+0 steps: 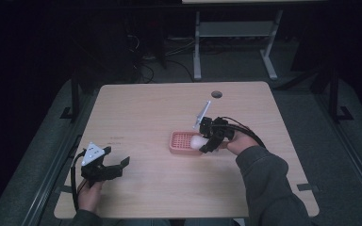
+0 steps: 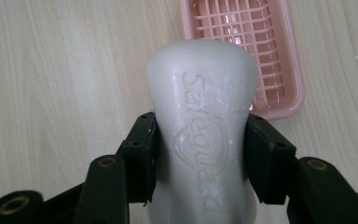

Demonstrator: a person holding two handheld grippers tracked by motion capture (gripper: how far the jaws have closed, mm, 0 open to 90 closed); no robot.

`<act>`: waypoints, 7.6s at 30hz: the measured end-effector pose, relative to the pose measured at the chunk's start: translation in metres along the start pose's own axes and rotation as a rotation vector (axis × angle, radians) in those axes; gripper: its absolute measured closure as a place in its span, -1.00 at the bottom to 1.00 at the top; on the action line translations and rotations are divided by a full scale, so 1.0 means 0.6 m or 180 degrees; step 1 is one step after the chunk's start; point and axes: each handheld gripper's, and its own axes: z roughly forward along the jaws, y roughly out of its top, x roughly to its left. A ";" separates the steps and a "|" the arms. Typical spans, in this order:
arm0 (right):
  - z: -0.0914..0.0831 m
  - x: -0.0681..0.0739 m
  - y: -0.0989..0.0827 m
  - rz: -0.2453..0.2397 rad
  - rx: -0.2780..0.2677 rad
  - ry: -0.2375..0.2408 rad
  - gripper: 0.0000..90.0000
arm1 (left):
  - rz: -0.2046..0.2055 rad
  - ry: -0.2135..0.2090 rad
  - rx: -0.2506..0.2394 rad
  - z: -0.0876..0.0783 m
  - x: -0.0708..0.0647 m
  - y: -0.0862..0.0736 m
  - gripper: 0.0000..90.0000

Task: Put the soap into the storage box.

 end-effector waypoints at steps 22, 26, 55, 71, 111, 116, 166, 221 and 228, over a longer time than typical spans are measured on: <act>0.013 -0.023 0.043 -0.0044 0.0047 0.0004 0.09 | 0.0031 -0.0023 0.0012 0.003 -0.003 0.000 -0.69; 0.017 -0.028 0.045 -0.0005 0.0018 0.0034 0.09 | 0.0031 -0.0023 0.0011 0.003 -0.003 0.000 -0.69; 0.064 -0.046 0.068 0.0027 0.0116 0.0047 0.09 | 0.0035 -0.0045 0.0011 0.004 -0.005 0.001 -0.69; 0.087 -0.054 0.077 0.0059 0.0148 0.0063 0.09 | 0.0027 -0.0048 0.0013 0.004 -0.003 0.000 -0.69; 0.116 -0.062 0.088 0.0046 0.0225 0.0026 0.08 | 0.0005 -0.0043 0.0018 0.005 -0.002 0.000 -0.69; 0.117 -0.061 0.089 0.0036 0.0247 0.0035 0.08 | 0.0003 -0.0048 0.0017 0.005 -0.002 0.000 -0.69; 0.084 -0.055 0.078 0.0199 0.0067 0.0035 -0.10 | 0.0031 -0.0044 0.0040 0.006 -0.004 0.001 -0.69; 0.038 -0.049 0.014 0.0410 -0.0209 -0.0006 -0.15 | 0.0045 -0.0044 0.0058 0.010 -0.007 0.001 -0.69; 0.033 -0.046 0.006 0.0420 -0.0232 -0.0011 -0.16 | 0.0045 -0.0049 0.0056 0.011 -0.008 0.001 -0.69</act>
